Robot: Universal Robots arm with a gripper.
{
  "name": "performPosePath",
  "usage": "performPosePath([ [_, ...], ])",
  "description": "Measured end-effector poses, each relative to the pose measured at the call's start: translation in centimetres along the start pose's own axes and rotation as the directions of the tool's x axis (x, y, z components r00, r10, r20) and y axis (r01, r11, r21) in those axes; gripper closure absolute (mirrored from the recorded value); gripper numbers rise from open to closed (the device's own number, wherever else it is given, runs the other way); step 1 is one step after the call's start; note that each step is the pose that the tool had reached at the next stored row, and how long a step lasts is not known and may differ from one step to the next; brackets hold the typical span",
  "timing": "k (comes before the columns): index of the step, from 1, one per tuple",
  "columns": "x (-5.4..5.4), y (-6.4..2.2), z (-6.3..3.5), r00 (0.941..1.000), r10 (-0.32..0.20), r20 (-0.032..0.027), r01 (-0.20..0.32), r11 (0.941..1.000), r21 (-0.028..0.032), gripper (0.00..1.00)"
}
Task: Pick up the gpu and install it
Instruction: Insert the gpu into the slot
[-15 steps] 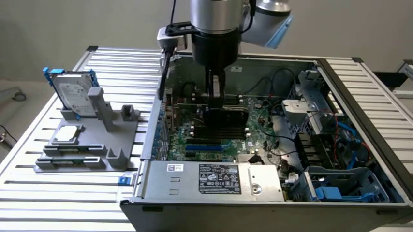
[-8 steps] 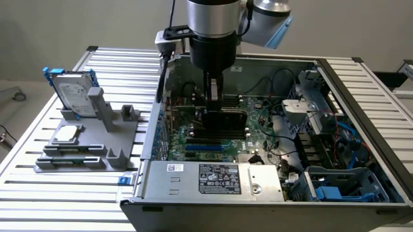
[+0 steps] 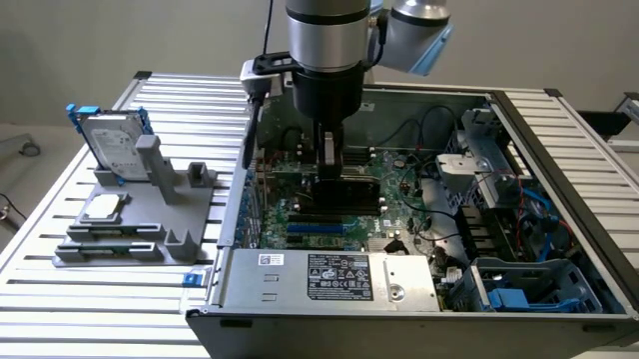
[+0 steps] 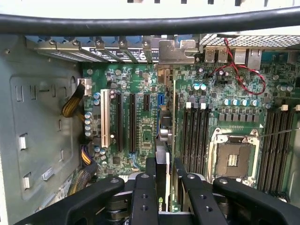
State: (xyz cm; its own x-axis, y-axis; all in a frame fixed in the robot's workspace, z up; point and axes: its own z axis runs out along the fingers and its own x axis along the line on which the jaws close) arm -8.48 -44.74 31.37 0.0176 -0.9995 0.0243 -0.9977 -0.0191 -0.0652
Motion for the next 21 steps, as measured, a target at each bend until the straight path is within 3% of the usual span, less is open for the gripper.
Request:
performPosePath([
  [11, 0.1, 0.55, 1.29, 1.0000, 0.002, 0.0008, -0.002, 1.0000, -0.0013, 0.74],
  [21, 1.1, 0.62, 1.79, 0.9999, 0.014, 0.0095, -0.014, 0.9999, -0.0048, 0.74],
])
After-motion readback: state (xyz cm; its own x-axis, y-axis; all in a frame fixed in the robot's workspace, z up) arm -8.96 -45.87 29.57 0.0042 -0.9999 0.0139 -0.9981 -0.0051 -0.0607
